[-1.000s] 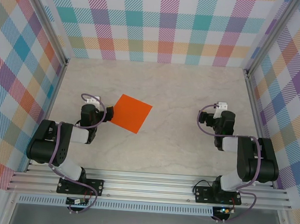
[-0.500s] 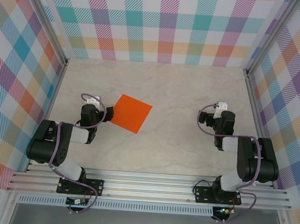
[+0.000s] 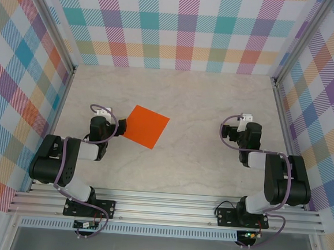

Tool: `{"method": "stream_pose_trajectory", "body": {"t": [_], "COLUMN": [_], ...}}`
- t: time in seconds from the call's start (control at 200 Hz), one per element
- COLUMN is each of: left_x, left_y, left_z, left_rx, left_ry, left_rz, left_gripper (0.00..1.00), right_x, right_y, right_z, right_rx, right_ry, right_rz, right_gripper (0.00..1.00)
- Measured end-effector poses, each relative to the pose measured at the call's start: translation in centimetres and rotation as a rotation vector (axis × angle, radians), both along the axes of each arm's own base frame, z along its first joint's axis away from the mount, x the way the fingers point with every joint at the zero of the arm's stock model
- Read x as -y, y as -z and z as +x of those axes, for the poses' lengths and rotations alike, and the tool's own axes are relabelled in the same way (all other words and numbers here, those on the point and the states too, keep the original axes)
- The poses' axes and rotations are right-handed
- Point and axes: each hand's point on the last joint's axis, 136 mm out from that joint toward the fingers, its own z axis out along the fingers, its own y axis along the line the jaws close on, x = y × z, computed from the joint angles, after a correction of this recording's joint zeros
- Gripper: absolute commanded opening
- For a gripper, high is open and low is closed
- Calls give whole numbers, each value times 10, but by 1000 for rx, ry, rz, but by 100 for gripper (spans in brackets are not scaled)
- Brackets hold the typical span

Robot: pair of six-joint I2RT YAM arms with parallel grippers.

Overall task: Fold a paper plane with a square sheet of paper (pick it up from the middle)
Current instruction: Move the square sheet of paper to the center of the table.

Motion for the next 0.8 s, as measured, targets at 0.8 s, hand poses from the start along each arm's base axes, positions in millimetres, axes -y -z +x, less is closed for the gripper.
{"method": "stream_pose_trajectory", "body": {"t": [0.8], "left_x": [64], "left_y": [-19], "left_z": [-23], "left_rx": [-481], "left_ry": [-42], "left_rz": [-380], "left_gripper": [100], "right_x": [-116], "right_y": [-78], "right_z": [-53], "right_rx": [-514], "right_ry": [-273], "right_rz": [662], "right_gripper": [100]}}
